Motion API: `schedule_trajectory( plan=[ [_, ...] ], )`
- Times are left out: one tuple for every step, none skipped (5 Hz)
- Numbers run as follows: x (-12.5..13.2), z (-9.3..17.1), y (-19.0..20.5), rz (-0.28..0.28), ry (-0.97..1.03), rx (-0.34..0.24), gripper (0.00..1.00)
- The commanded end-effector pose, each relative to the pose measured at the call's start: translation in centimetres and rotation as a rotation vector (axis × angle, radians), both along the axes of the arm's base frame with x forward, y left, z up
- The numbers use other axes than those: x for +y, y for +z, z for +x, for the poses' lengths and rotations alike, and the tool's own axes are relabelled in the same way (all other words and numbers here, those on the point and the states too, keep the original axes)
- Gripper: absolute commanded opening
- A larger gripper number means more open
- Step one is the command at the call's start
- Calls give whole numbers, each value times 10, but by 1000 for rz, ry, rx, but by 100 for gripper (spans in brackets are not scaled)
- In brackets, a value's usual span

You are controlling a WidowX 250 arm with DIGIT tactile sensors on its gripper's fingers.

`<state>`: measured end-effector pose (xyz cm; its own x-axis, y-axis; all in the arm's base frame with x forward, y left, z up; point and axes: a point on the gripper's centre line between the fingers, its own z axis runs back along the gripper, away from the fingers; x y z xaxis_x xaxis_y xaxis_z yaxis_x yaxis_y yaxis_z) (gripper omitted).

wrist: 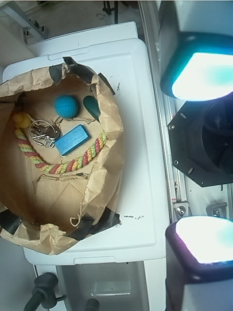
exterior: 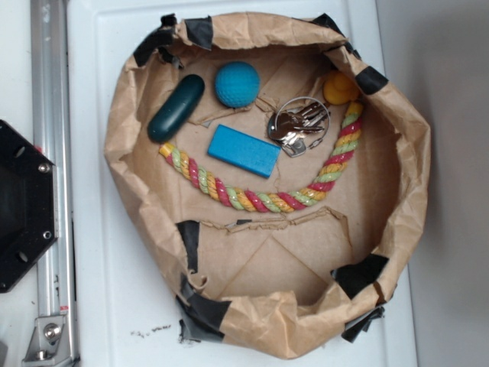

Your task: Grab the blue block.

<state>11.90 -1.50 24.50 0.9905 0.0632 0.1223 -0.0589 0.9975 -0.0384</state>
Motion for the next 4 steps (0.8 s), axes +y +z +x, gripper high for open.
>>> schedule_trajectory(
  plan=[
    [0, 0, 0, 0, 0, 0, 100],
    [10, 50, -44, 51, -23, 1, 100],
    [13, 101, -79, 69, -67, -23, 100],
    [20, 130, -117, 103, -97, -4, 100]
  ],
)
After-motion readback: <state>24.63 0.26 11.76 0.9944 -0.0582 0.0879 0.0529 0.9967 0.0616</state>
